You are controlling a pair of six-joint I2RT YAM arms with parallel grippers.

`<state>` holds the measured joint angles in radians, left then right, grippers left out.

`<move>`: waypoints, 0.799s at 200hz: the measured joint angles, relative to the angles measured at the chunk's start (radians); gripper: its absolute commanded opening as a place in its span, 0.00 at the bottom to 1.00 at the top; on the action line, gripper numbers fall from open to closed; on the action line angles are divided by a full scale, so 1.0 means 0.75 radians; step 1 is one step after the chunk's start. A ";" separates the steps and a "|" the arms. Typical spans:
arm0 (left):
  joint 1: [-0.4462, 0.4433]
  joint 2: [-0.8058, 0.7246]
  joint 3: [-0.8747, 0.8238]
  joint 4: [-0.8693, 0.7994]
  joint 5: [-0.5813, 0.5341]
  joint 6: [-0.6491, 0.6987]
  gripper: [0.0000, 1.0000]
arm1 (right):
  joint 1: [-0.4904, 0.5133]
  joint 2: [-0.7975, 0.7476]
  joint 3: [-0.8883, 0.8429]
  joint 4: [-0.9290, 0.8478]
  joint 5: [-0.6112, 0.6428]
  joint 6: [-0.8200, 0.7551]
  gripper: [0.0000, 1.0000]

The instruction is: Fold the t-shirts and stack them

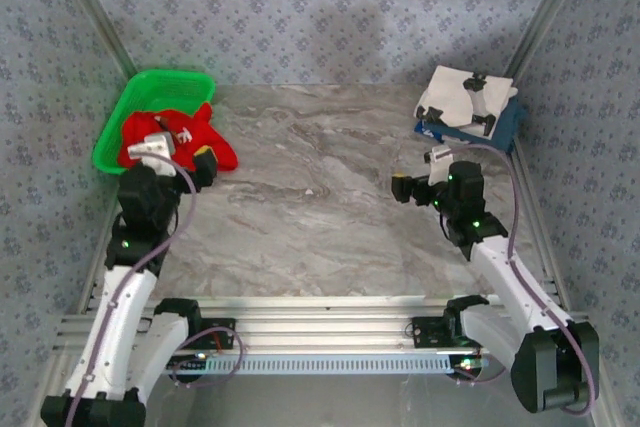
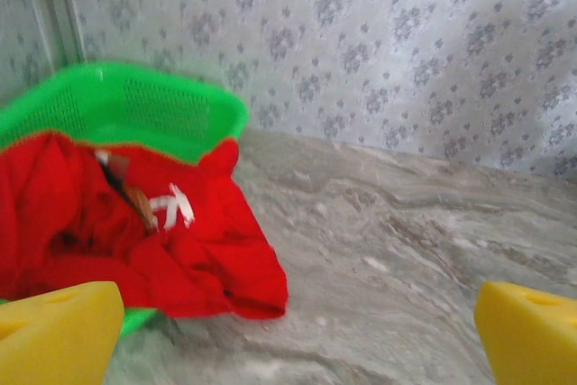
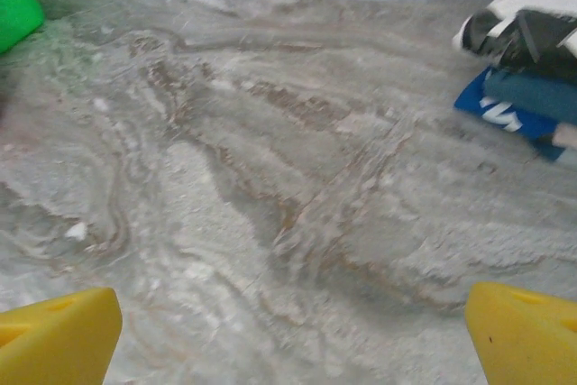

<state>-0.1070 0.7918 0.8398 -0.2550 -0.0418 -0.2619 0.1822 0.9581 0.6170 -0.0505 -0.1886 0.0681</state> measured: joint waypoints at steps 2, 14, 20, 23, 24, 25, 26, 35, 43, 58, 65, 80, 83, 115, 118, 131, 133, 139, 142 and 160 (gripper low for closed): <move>0.000 0.018 0.027 -0.029 0.001 -0.013 1.00 | 0.000 0.004 0.015 -0.021 -0.009 0.008 1.00; 0.000 0.196 0.220 -0.196 0.017 -0.111 1.00 | 0.003 0.041 0.092 -0.102 -0.047 0.040 1.00; 0.000 0.290 0.303 -0.265 0.033 -0.163 1.00 | 0.005 0.064 0.132 -0.138 -0.067 0.053 1.00; 0.000 0.338 0.343 -0.295 0.041 -0.191 1.00 | 0.006 0.074 0.151 -0.153 -0.075 0.061 1.00; 0.000 0.346 0.350 -0.298 0.043 -0.198 0.99 | 0.006 0.081 0.160 -0.158 -0.081 0.064 1.00; 0.000 0.356 0.357 -0.302 0.045 -0.205 0.99 | 0.007 0.084 0.165 -0.162 -0.083 0.066 1.00; -0.001 0.375 0.369 -0.313 0.048 -0.216 1.00 | 0.008 0.088 0.169 -0.165 -0.086 0.066 1.00; -0.001 0.497 0.419 -0.344 0.078 -0.295 1.00 | 0.014 0.126 0.226 -0.203 -0.116 0.083 1.00; -0.002 0.585 0.423 -0.354 0.101 -0.353 1.00 | 0.019 0.156 0.268 -0.225 -0.140 0.099 1.00; -0.006 0.742 0.409 -0.390 0.134 -0.459 1.00 | 0.034 0.198 0.327 -0.253 -0.180 0.123 1.00; -0.006 0.807 0.407 -0.395 0.143 -0.499 0.99 | 0.041 0.211 0.346 -0.260 -0.195 0.135 1.00; -0.008 0.919 0.415 -0.386 0.158 -0.560 1.00 | 0.057 0.229 0.378 -0.271 -0.224 0.157 1.00; -0.008 0.936 0.419 -0.384 0.161 -0.569 1.00 | 0.060 0.232 0.383 -0.274 -0.227 0.161 1.00; -0.007 1.122 0.496 -0.316 0.148 -0.638 0.99 | 0.100 0.236 0.410 -0.280 -0.260 0.191 1.00; -0.007 1.135 0.503 -0.312 0.144 -0.644 1.00 | 0.102 0.236 0.411 -0.281 -0.262 0.191 1.00; -0.007 1.186 0.526 -0.287 0.122 -0.667 1.00 | 0.107 0.236 0.413 -0.291 -0.267 0.195 1.00; -0.007 1.196 0.528 -0.284 0.116 -0.670 1.00 | 0.107 0.236 0.413 -0.294 -0.268 0.195 1.00; -0.007 1.221 0.537 -0.272 0.100 -0.682 1.00 | 0.107 0.235 0.413 -0.300 -0.269 0.195 1.00; -0.007 1.231 0.541 -0.267 0.093 -0.687 1.00 | 0.107 0.234 0.413 -0.303 -0.268 0.195 1.00; -0.007 1.300 0.547 -0.222 0.058 -0.713 0.99 | 0.107 0.220 0.413 -0.325 -0.268 0.195 1.00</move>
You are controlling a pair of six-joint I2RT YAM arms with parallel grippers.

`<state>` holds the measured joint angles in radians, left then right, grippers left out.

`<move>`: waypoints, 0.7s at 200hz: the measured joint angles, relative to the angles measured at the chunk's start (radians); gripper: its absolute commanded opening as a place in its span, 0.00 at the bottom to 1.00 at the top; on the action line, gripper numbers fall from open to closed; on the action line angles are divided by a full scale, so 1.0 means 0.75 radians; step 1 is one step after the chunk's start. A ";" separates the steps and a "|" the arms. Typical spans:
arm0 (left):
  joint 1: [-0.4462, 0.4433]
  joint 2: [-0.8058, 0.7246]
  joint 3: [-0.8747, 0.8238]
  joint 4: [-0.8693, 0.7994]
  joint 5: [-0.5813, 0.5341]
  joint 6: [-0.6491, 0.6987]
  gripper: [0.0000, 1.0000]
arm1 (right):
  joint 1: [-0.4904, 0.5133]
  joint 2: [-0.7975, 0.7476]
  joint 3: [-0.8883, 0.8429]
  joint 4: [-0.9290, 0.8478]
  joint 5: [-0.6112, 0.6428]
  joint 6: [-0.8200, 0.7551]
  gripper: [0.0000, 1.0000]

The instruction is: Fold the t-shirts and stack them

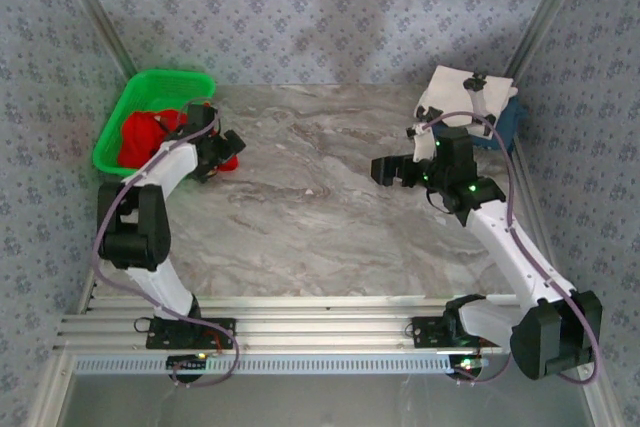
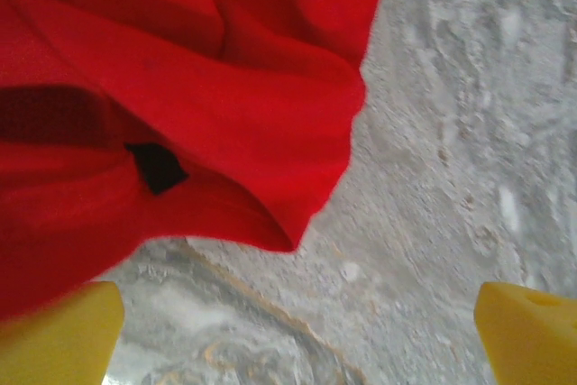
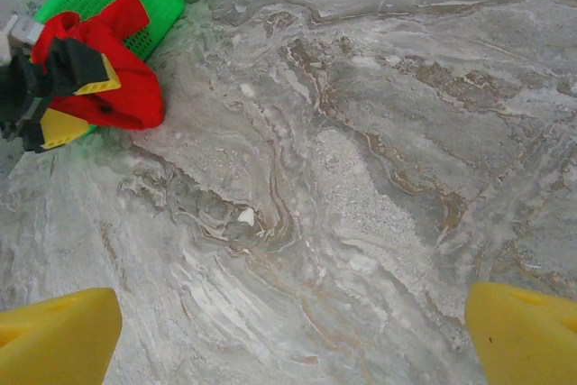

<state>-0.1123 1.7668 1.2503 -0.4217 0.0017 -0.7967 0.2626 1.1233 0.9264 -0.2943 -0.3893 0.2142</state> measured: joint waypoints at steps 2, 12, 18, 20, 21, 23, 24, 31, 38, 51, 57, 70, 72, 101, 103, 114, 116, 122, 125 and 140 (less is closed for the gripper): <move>0.000 0.007 0.001 0.004 -0.004 -0.003 0.99 | 0.000 -0.003 0.000 -0.003 -0.001 -0.001 1.00; -0.001 0.045 0.007 0.024 -0.022 -0.013 0.98 | 0.000 -0.019 0.000 -0.013 -0.001 0.000 1.00; -0.001 0.066 0.015 0.031 -0.032 -0.015 0.98 | 0.000 -0.029 0.000 -0.018 -0.001 -0.001 1.00; -0.001 0.074 0.018 0.034 -0.037 -0.018 0.98 | 0.000 -0.032 0.000 -0.019 -0.001 -0.001 1.00; -0.001 0.076 0.019 0.035 -0.039 -0.018 0.98 | 0.000 -0.033 0.000 -0.020 -0.001 -0.001 1.00; -0.001 0.083 0.022 0.037 -0.043 -0.019 0.98 | 0.000 -0.036 0.000 -0.021 -0.001 -0.001 1.00; -0.001 0.085 0.023 0.038 -0.044 -0.020 0.97 | 0.000 -0.037 0.000 -0.022 -0.001 -0.001 1.00; -0.001 0.110 0.037 0.045 -0.060 -0.023 0.97 | -0.001 -0.045 0.000 -0.025 -0.001 -0.001 1.00; -0.002 0.137 0.053 0.051 -0.077 -0.026 0.95 | -0.001 -0.050 0.000 -0.030 -0.001 -0.001 1.00; -0.002 0.176 0.076 0.065 -0.106 -0.032 0.88 | -0.002 -0.051 0.000 -0.040 -0.001 -0.002 1.00; -0.002 0.193 0.087 0.069 -0.119 -0.033 0.82 | -0.002 -0.051 0.000 -0.048 -0.001 -0.005 1.00; -0.003 0.231 0.118 0.074 -0.144 -0.041 0.59 | -0.005 -0.051 0.001 -0.063 -0.001 -0.009 1.00; -0.003 0.239 0.124 0.074 -0.145 -0.034 0.55 | -0.006 -0.051 0.001 -0.064 -0.001 -0.012 1.00; -0.008 0.308 0.204 0.061 -0.195 -0.019 0.07 | -0.022 -0.052 0.012 -0.102 -0.001 -0.028 1.00; -0.008 0.310 0.210 0.060 -0.198 -0.017 0.04 | -0.024 -0.052 0.014 -0.103 -0.001 -0.030 1.00; -0.011 0.313 0.225 0.059 -0.204 0.006 0.00 | -0.031 -0.052 0.020 -0.107 -0.001 -0.032 1.00; -0.011 0.312 0.227 0.058 -0.206 0.013 0.00 | -0.032 -0.052 0.021 -0.107 -0.001 -0.032 1.00; -0.013 0.309 0.234 0.056 -0.209 0.030 0.00 | -0.035 -0.052 0.024 -0.108 -0.001 -0.032 1.00; -0.015 0.308 0.238 0.056 -0.210 0.042 0.00 | -0.037 -0.052 0.025 -0.109 -0.001 -0.032 1.00; -0.027 0.286 0.248 0.048 -0.220 0.098 0.00 | -0.043 -0.052 0.027 -0.111 -0.001 -0.032 1.00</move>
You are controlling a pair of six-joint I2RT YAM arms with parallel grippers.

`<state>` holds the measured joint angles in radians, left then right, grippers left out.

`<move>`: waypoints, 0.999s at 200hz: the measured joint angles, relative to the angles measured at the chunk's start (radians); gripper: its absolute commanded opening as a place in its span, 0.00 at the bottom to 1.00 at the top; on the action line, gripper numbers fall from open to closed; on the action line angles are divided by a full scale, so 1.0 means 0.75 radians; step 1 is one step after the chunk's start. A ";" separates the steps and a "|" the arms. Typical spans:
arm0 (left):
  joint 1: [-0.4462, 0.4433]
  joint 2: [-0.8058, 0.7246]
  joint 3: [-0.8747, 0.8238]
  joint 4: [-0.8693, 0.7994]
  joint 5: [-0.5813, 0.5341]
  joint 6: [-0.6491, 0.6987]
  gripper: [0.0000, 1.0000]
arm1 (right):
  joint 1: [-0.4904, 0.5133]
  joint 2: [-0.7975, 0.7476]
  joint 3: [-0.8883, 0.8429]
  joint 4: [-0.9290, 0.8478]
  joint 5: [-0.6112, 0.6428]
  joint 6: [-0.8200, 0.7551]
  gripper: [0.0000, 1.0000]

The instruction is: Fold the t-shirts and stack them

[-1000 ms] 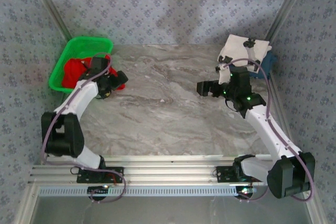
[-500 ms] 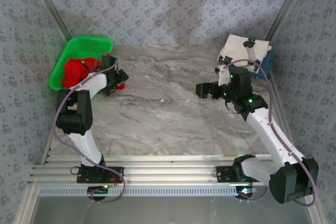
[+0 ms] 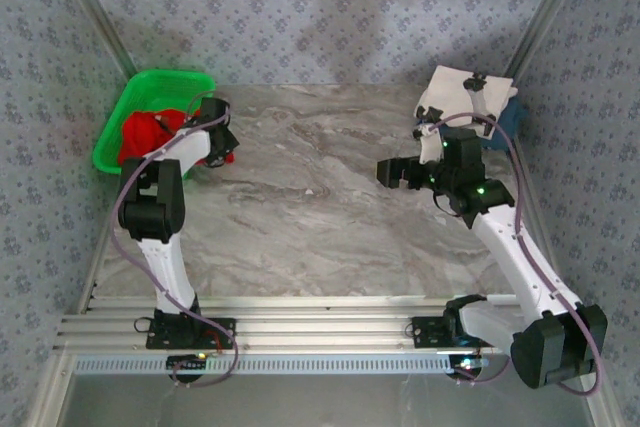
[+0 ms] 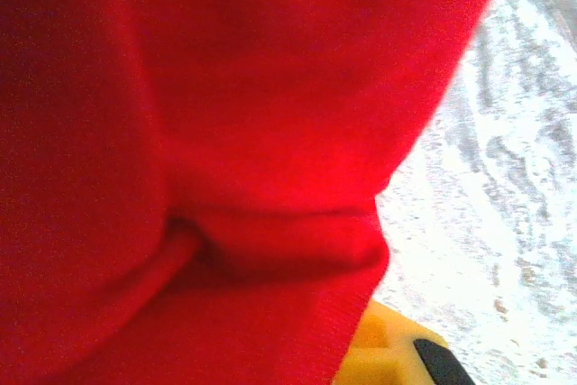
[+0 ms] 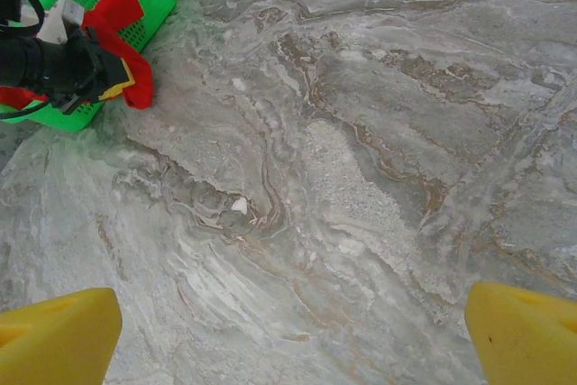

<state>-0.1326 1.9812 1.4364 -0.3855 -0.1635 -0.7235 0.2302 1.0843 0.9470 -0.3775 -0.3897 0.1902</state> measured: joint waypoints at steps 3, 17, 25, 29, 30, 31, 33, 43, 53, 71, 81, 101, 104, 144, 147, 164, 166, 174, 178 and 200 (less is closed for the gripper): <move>-0.004 -0.009 0.004 -0.006 -0.003 0.018 0.00 | -0.002 0.000 0.000 -0.001 0.001 0.000 1.00; -0.026 -0.062 0.028 -0.035 -0.020 0.090 0.00 | -0.012 0.000 0.000 -0.001 0.005 0.002 1.00; -0.043 -0.102 0.063 -0.068 -0.038 0.135 0.00 | -0.023 -0.002 0.000 0.000 0.009 0.003 1.00; -0.054 -0.125 0.090 -0.086 -0.048 0.163 0.00 | -0.030 -0.003 -0.002 0.003 0.011 0.007 1.00; -0.056 -0.128 0.095 -0.089 -0.049 0.167 0.00 | -0.031 -0.003 -0.002 0.004 0.010 0.007 1.00; -0.058 -0.131 0.100 -0.091 -0.051 0.170 0.00 | -0.033 -0.003 -0.003 0.005 0.011 0.007 1.00; -0.064 -0.142 0.115 -0.099 -0.055 0.181 0.00 | -0.036 -0.004 -0.003 0.007 0.012 0.007 1.00; -0.095 -0.192 0.201 -0.133 -0.077 0.237 0.00 | -0.057 -0.009 -0.011 0.024 0.016 0.022 1.00; -0.129 -0.239 0.306 -0.160 -0.094 0.286 0.00 | -0.080 -0.015 -0.024 0.050 0.020 0.042 1.00; -0.205 -0.306 0.512 -0.211 -0.107 0.364 0.00 | -0.112 -0.014 -0.050 0.091 0.025 0.083 1.00; -0.253 -0.323 0.644 -0.240 -0.104 0.396 0.00 | -0.125 -0.012 -0.061 0.106 0.026 0.108 1.00; -0.359 -0.316 0.937 -0.315 -0.054 0.433 0.00 | -0.143 0.006 -0.065 0.139 0.035 0.160 1.00; -0.375 -0.308 0.986 -0.333 -0.045 0.437 0.00 | -0.145 0.008 -0.065 0.143 0.035 0.169 1.00; -0.561 -0.004 1.896 -0.503 0.162 0.412 0.00 | -0.192 0.019 -0.067 0.212 0.041 0.274 1.00; -0.571 0.021 1.954 -0.504 0.183 0.402 0.00 | -0.197 0.019 -0.067 0.216 0.041 0.282 1.00; -0.603 0.082 2.082 -0.482 0.297 0.313 0.00 | -0.228 0.016 -0.070 0.234 0.045 0.316 1.00; -0.605 0.082 2.079 -0.478 0.307 0.300 0.00 | -0.232 0.015 -0.071 0.234 0.046 0.321 1.00; -0.613 0.075 2.049 -0.453 0.348 0.262 0.00 | -0.249 0.009 -0.077 0.240 0.046 0.335 1.00; -0.617 0.069 2.022 -0.434 0.366 0.242 0.00 | -0.258 0.003 -0.081 0.245 0.047 0.343 1.00; -0.631 0.053 1.907 -0.403 0.434 0.160 0.00 | -0.312 -0.049 -0.119 0.256 0.063 0.377 1.00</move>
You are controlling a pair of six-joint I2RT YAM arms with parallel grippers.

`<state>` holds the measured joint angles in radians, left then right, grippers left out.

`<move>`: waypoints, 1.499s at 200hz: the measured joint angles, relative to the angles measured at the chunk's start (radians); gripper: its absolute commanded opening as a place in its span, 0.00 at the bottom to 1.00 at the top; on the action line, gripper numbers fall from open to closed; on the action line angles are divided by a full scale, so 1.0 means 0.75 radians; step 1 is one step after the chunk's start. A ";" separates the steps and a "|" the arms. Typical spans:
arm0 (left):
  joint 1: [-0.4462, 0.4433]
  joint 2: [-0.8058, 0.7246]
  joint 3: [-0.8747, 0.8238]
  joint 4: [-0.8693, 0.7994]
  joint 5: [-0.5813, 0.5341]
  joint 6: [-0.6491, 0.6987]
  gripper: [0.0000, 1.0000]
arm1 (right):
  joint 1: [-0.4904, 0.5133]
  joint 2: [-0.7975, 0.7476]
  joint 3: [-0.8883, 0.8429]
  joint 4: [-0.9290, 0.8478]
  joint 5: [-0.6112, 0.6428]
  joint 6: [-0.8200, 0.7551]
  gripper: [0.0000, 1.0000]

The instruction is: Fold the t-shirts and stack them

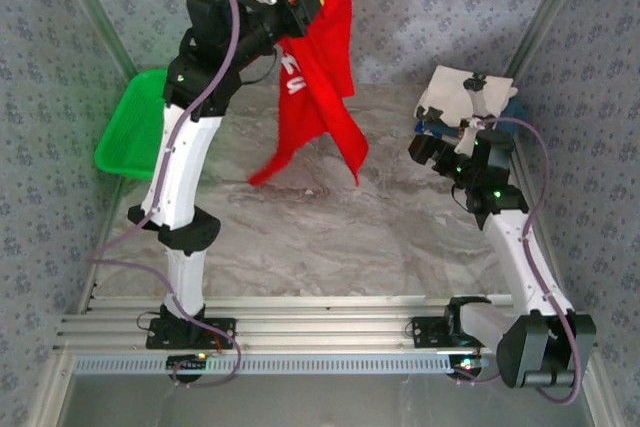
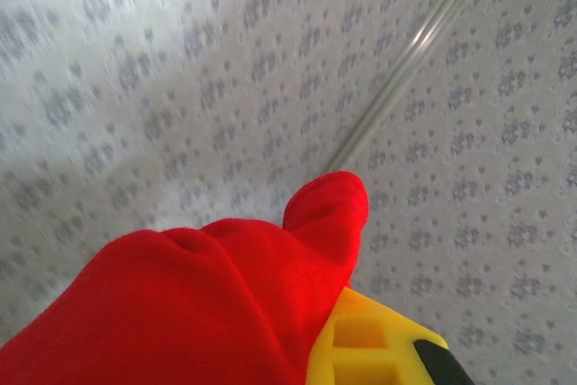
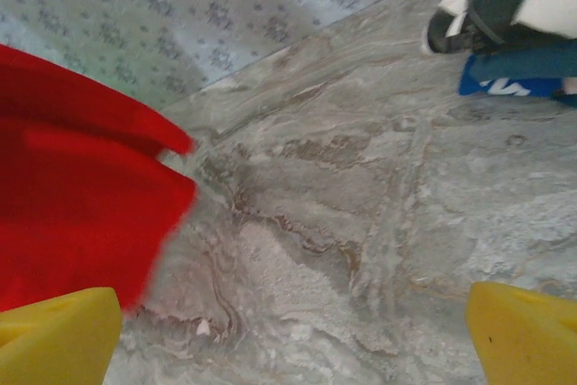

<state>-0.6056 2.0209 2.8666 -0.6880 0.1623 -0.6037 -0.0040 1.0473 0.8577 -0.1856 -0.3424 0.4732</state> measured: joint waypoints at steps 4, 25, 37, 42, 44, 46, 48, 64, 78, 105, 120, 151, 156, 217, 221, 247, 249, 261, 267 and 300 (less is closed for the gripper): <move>-0.004 0.001 -0.013 -0.002 0.010 -0.012 0.00 | -0.008 -0.012 -0.007 0.001 0.005 0.004 1.00; -0.008 0.002 -0.043 -0.075 0.023 -0.044 0.00 | -0.036 -0.057 -0.039 0.005 0.029 0.019 1.00; -0.007 0.001 -0.044 -0.138 0.011 -0.058 0.00 | -0.039 -0.064 -0.052 0.004 0.035 0.024 1.00; -0.005 -0.004 -0.050 -0.160 0.006 -0.061 0.00 | -0.039 -0.064 -0.055 0.004 0.036 0.024 1.00; -0.004 -0.006 -0.056 -0.171 0.001 -0.066 0.00 | -0.039 -0.063 -0.057 0.004 0.037 0.024 1.00; -0.002 -0.010 -0.066 -0.182 -0.004 -0.071 0.00 | -0.039 -0.061 -0.058 0.004 0.038 0.023 1.00; -0.001 -0.013 -0.072 -0.189 -0.008 -0.071 0.00 | -0.039 -0.061 -0.059 0.004 0.038 0.024 1.00; 0.014 -0.067 -0.205 -0.249 -0.068 -0.093 0.00 | -0.035 -0.045 -0.068 0.004 0.042 0.023 1.00; 0.036 -0.169 -0.466 -0.241 -0.115 -0.132 0.00 | -0.022 -0.017 -0.076 0.003 0.043 0.023 1.00; 0.137 -0.434 -1.162 -0.102 -0.143 -0.267 0.00 | 0.036 0.079 -0.085 0.004 0.000 0.034 1.00; 0.214 -0.536 -1.499 -0.025 -0.158 -0.334 0.00 | 0.093 0.172 -0.085 0.015 -0.060 0.058 0.99; 0.305 -0.637 -1.940 0.084 -0.181 -0.421 0.00 | 0.308 0.423 -0.035 0.010 -0.174 0.057 0.92; 0.315 -0.656 -1.995 0.097 -0.184 -0.431 0.00 | 0.352 0.465 -0.007 -0.010 -0.188 0.042 0.91; 0.454 -0.856 -2.302 0.219 -0.188 -0.471 0.45 | 0.652 0.765 0.269 -0.198 -0.298 -0.090 0.84; 0.465 -0.863 -2.319 0.227 -0.182 -0.469 0.51 | 0.656 0.774 0.269 -0.215 -0.297 -0.090 0.84; 0.497 -0.877 -2.374 0.215 -0.141 -0.453 0.71 | 0.608 0.795 0.237 -0.272 -0.289 -0.065 0.86; 0.496 -0.877 -2.374 0.213 -0.137 -0.456 0.72 | 0.600 0.794 0.233 -0.273 -0.287 -0.063 0.86; 0.475 -0.879 -2.351 0.174 -0.119 -0.410 0.74 | 0.549 0.793 0.218 -0.283 -0.277 -0.047 0.88; 0.454 -0.879 -2.327 0.146 -0.108 -0.387 0.74 | 0.526 0.793 0.215 -0.288 -0.270 -0.045 0.88; 0.231 -0.875 -2.147 0.012 -0.018 -0.276 0.76 | 0.439 0.785 0.215 -0.343 -0.247 -0.049 0.90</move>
<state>-0.4320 1.3647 1.2560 -0.6788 0.1490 -0.8104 0.3252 1.6360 1.0187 -0.4427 -0.5274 0.4362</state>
